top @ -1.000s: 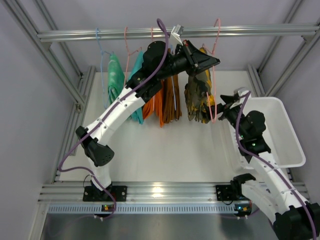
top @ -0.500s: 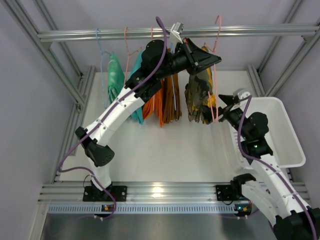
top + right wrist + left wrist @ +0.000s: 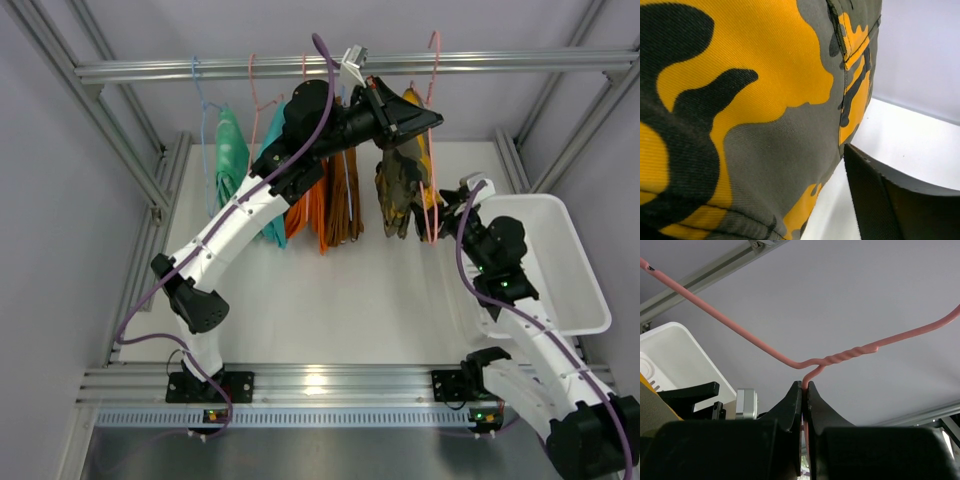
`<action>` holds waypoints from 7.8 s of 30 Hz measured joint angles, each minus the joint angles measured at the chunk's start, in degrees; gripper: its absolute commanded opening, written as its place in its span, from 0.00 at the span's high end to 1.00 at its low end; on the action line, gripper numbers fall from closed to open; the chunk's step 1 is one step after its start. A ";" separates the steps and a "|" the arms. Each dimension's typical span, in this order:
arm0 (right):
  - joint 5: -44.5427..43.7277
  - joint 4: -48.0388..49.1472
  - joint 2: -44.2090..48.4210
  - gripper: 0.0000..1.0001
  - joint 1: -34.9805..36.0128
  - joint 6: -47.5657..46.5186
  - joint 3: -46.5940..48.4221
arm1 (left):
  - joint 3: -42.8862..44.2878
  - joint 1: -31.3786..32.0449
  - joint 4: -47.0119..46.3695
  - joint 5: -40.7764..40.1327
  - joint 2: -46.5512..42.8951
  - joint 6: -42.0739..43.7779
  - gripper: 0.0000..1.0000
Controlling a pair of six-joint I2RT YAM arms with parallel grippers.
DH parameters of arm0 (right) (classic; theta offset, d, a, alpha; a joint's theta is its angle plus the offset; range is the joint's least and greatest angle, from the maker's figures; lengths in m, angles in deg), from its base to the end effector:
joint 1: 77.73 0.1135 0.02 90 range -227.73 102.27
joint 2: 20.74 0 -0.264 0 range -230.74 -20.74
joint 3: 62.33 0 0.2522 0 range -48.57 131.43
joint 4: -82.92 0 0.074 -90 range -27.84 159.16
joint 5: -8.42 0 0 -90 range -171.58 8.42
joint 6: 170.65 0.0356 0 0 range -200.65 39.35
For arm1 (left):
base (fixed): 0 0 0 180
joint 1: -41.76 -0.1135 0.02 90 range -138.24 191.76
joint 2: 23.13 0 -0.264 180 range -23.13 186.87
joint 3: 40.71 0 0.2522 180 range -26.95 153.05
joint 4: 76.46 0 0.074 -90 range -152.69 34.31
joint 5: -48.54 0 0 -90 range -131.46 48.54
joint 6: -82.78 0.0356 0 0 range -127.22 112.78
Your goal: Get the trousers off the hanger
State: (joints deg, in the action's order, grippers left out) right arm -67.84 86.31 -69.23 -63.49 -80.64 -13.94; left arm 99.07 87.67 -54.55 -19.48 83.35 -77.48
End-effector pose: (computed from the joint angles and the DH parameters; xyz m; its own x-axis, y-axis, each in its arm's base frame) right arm 0.1972 0.0588 0.3170 0.0555 0.0143 -0.9984 -0.4688 0.8832 -0.0135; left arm 0.2761 -0.3042 0.5263 -0.8208 -0.4072 -0.4007 0.4405 -0.0046 -0.8977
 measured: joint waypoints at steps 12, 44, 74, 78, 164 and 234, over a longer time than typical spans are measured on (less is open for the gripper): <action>0.33 -0.68 3.45 0.43 0.02 -1.18 0.02 | 0.00 0.00 -0.37 0.20 0.00 -0.07 1.00; 1.77 -3.45 5.18 0.48 -0.90 -3.96 1.01 | -2.73 -0.50 -1.29 1.79 -0.02 -1.16 1.00; 0.66 -18.14 5.90 1.00 -0.96 22.18 28.79 | -19.37 -1.25 -9.11 6.16 -6.91 5.03 1.00; 0.15 -19.98 6.05 1.00 -0.96 23.91 35.47 | -23.69 -1.25 -11.10 6.99 -7.41 6.67 1.00; -43.69 -22.38 17.77 1.00 -1.03 -38.10 37.35 | -27.43 5.55 -6.40 1.18 -8.61 28.46 1.00; 3.41 -51.60 -9.77 0.44 -26.45 -1.14 30.62 | -24.90 0.44 -3.34 2.10 -9.57 25.81 1.00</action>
State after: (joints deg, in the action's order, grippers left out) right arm -64.43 34.70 -79.00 -89.93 -81.77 16.69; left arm 74.17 88.11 -57.90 -17.39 73.77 -51.67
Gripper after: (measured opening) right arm 0.500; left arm 0.040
